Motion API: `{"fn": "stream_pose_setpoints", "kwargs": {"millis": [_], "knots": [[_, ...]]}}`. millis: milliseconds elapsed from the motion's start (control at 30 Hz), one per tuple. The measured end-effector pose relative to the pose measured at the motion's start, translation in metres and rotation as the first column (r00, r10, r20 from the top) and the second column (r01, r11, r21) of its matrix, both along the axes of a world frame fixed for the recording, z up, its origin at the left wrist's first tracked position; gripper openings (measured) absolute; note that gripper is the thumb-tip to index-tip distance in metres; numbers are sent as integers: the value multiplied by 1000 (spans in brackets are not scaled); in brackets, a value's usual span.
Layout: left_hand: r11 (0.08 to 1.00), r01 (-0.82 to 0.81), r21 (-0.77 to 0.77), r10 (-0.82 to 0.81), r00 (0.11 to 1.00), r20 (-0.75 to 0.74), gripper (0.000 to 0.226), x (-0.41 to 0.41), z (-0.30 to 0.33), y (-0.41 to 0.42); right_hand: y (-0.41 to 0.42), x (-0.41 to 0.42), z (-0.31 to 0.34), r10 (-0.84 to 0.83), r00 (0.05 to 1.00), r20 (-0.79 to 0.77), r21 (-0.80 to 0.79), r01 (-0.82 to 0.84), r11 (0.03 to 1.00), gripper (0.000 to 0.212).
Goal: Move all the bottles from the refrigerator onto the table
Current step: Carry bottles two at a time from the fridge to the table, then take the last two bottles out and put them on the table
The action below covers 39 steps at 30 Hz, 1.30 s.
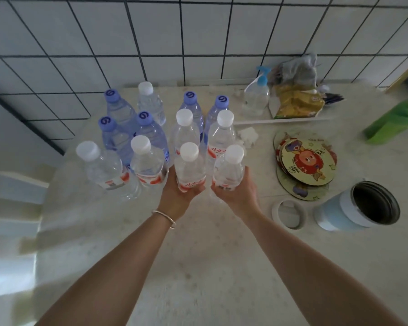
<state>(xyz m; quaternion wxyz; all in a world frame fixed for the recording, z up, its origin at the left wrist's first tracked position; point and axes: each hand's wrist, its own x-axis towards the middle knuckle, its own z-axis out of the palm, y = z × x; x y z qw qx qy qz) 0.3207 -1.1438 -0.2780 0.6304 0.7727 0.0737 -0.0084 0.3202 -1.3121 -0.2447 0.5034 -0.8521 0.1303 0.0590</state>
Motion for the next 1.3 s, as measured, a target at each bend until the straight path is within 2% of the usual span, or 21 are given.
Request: {"fn": "stream_pose_setpoints", "kwargs": {"millis": [200,267,333,433,567,667,800,967,1033,1167,1300], "knots": [[996,18,89,-15,999,-33,80,-24,10,-3,-9,-18,8,16,1000,25,50,-17,999,90],[985,-54,163,60,998,-29,77,-37,13,-4,-14,-30,18,-16,992,122,1,16,1000,90],[953,-178,244,193,981,-38,68,-54,20,-7,-20,-44,31,27,968,249,-87,-6,996,85],[903,-332,274,327,943,63,62,-86,36,-8,-24,-66,50,245,893,377,-197,-181,964,80],[808,-528,261,493,849,190,61,-151,69,-11,-16,-96,70,537,742,401,-242,-480,843,78],[720,-662,208,618,748,243,62,-219,89,-16,-1,-134,79,649,672,357,-210,-619,757,81],[596,-781,187,745,624,236,59,-319,113,-12,25,-203,91,731,582,357,-114,-749,653,78],[377,-908,182,855,416,309,56,-444,139,6,71,-291,110,847,330,417,-133,-899,416,78],[296,-936,192,875,346,339,54,-491,145,14,91,-332,115,867,253,429,-83,-945,317,80],[143,-967,213,892,219,395,55,-582,154,41,140,-414,122,894,93,438,-100,-983,152,78],[41,-977,209,897,128,423,62,-668,157,86,200,-493,125,886,-13,464,-136,-989,56,77]]}}
